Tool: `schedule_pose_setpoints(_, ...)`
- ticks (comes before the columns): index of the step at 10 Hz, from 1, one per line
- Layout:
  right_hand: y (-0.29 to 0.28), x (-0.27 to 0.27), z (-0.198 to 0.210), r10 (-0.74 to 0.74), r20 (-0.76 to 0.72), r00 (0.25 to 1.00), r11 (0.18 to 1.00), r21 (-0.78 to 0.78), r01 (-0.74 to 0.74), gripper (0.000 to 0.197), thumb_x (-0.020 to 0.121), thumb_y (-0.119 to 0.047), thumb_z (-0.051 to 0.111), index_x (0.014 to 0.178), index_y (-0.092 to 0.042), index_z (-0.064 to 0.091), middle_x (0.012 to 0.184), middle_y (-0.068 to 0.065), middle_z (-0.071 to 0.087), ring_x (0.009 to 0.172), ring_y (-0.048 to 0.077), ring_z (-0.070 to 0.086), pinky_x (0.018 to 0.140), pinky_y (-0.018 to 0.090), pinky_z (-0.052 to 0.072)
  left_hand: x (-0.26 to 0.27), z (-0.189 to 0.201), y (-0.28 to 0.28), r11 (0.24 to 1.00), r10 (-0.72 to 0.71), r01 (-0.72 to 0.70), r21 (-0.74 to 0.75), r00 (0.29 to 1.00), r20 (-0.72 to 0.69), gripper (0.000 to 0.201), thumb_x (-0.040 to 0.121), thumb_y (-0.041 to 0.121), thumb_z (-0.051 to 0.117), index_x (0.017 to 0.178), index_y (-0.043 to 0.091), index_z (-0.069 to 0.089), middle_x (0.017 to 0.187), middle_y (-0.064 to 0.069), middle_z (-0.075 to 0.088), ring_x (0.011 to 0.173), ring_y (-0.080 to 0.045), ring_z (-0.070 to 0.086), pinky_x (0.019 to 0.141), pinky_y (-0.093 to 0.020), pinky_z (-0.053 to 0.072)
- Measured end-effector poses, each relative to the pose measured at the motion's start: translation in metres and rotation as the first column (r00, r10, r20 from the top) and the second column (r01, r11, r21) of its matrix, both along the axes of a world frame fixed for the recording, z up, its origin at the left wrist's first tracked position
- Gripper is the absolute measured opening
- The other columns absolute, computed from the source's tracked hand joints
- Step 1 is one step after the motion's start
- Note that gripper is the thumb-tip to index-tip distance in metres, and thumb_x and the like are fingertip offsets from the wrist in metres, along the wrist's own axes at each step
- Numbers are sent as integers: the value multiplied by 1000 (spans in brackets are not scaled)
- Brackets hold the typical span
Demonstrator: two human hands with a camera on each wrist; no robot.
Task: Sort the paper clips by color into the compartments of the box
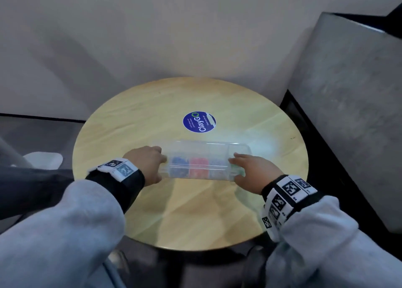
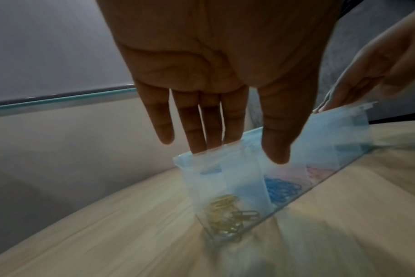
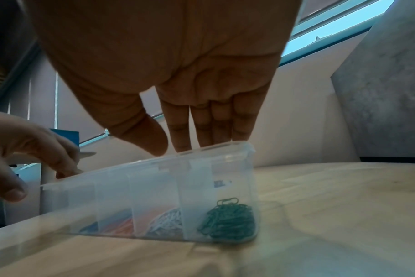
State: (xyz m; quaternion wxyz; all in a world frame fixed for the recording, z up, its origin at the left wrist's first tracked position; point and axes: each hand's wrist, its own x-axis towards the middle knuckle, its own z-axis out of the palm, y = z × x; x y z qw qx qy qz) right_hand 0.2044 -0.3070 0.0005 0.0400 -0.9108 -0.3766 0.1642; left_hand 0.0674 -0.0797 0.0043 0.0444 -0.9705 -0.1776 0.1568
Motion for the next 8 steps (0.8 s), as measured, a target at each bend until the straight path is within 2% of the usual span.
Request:
schedule_pose_setpoints(1,3,1,7,-23,-23,999,999,-36,22,53,90,-33,46,142,-35,37,155,-17,24,137,10,36,110,26,28,4,-1,4,999,-16,14,-47,999,-29,47,92,38,53,136,22,49,145,2,37,125,-19,48,97,-31,44)
schedule_pose_setpoints(2,10,7,13,-34,-38,999,996,-80,31,48,91,-38,49,139,-35,43,152,-16,32,133,11,41,108,26,32,8,-1,9,997,-15,11,-78,999,-48,50,93,39,51,140,22,45,156,6,26,137,-16,36,106,-27,34)
schedule_pose_setpoints(3,20,14,19,-43,10,999,989,-142,44,48,86,-41,60,133,-34,52,141,-8,49,125,14,48,100,26,38,12,0,15,993,16,-21,-114,999,-49,51,91,42,55,138,23,48,153,8,33,137,-15,37,107,-25,32)
schedule_pose_setpoints(4,25,15,19,-66,35,997,986,-154,70,48,82,-38,66,129,-32,56,131,-3,55,117,16,54,94,26,42,17,-5,19,992,53,-57,-109,998,-35,50,86,40,62,133,24,54,145,5,46,129,-16,47,102,-25,38)
schedule_pose_setpoints(5,25,11,12,-46,74,996,986,-157,57,47,86,-34,63,132,-29,53,130,-1,57,117,19,55,96,29,43,19,-5,15,992,93,-91,-84,995,21,46,85,37,65,128,24,58,130,-1,59,118,-20,55,91,-25,42)
schedule_pose_setpoints(6,25,6,4,10,135,991,988,-153,11,37,90,-24,53,127,-20,54,123,3,61,112,23,57,92,32,46,16,-4,12,997,62,-59,-54,997,48,41,87,35,62,125,21,58,121,-2,62,111,-22,58,85,-25,43)
schedule_pose_setpoints(7,28,-3,-3,43,182,982,984,-178,-10,30,89,-13,47,118,-13,53,121,6,59,107,26,59,85,32,47,15,-2,4,998,54,-52,-34,997,49,36,88,30,58,122,18,60,119,-4,64,108,-23,60,85,-28,47)
schedule_pose_setpoints(8,23,-3,7,-1,104,995,985,-171,19,41,91,-21,50,132,-20,48,142,0,47,123,22,51,99,31,43,4,4,6,982,104,-99,-162,994,24,53,87,32,61,137,24,48,142,-1,49,127,-20,49,99,-27,41)
